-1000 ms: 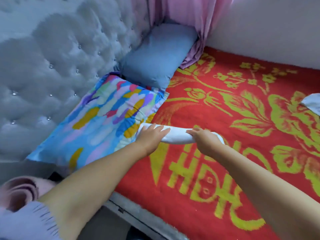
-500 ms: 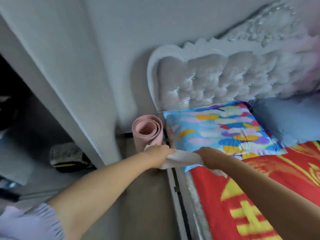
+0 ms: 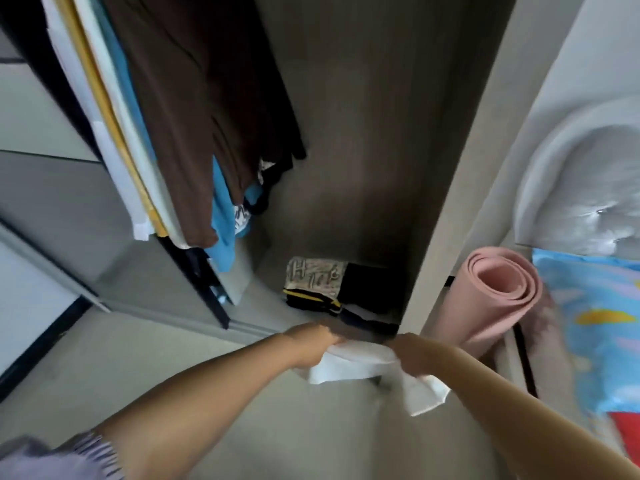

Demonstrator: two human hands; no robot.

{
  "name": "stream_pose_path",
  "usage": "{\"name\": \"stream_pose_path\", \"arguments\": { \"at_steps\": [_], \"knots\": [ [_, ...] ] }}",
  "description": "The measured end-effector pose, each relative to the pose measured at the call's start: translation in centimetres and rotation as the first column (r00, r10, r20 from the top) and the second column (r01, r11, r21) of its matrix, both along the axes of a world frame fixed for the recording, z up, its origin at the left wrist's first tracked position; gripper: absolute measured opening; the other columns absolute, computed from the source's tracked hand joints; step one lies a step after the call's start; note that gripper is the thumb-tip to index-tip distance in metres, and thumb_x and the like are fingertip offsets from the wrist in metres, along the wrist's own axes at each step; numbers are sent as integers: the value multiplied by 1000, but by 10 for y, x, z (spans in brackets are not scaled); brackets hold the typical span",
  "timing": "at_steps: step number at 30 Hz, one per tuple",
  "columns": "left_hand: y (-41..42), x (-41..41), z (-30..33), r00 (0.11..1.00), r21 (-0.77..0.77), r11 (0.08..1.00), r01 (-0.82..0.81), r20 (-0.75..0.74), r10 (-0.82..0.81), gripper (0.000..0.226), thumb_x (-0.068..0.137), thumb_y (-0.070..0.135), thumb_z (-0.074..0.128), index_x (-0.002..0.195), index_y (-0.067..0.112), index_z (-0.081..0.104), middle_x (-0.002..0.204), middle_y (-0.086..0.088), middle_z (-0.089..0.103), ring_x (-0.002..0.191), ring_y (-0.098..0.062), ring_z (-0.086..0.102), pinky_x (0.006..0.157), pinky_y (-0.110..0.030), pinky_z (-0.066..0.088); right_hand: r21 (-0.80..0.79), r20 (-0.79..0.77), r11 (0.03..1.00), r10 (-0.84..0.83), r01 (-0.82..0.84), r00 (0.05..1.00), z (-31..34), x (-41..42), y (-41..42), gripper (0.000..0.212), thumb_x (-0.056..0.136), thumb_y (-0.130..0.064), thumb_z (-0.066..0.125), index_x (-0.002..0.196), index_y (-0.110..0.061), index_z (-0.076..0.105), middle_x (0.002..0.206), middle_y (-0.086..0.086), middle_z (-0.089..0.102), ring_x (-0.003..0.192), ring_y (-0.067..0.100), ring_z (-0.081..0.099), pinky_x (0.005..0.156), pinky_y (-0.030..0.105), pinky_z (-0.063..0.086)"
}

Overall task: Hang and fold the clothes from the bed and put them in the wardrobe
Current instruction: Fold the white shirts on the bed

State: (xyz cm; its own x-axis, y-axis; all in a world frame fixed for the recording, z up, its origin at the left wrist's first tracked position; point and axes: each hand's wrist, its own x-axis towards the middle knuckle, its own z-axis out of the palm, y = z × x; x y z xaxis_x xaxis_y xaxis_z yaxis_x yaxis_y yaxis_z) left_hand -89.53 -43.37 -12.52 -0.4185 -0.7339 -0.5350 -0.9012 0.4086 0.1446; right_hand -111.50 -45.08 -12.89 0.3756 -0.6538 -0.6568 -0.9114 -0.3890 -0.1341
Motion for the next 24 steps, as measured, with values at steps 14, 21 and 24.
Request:
{"name": "stream_pose_path", "arguments": {
  "at_steps": [14, 21, 24],
  "knots": [
    [-162, 142, -74, 996, 8, 996, -90, 1, 90, 54, 92, -3, 37, 143, 15, 39, 132, -16, 52, 115, -32, 53, 92, -38, 46, 39, 177, 999, 0, -7, 984, -73, 141, -178, 59, 93, -2, 46, 148, -22, 35, 146, 7, 45, 130, 25, 46, 104, 26, 36],
    [-311, 168, -146, 995, -2, 995, -96, 13, 96, 51, 95, 18, 49, 143, 26, 37, 137, -9, 50, 118, -30, 54, 94, -39, 48, 10, 176, 1000, -27, 26, 984, -153, 162, -319, 51, 94, -11, 52, 143, -20, 42, 138, 10, 53, 123, 27, 52, 100, 33, 42],
    [-373, 179, -190, 992, -27, 996, -87, 85, 89, 68, 93, 24, 56, 150, 30, 20, 148, -7, 37, 129, -32, 43, 100, -41, 43, -19, 167, 998, -56, 60, 984, -190, 173, -379, 55, 96, -4, 43, 148, -20, 34, 142, 11, 48, 127, 28, 48, 102, 34, 40]
  ]
}}
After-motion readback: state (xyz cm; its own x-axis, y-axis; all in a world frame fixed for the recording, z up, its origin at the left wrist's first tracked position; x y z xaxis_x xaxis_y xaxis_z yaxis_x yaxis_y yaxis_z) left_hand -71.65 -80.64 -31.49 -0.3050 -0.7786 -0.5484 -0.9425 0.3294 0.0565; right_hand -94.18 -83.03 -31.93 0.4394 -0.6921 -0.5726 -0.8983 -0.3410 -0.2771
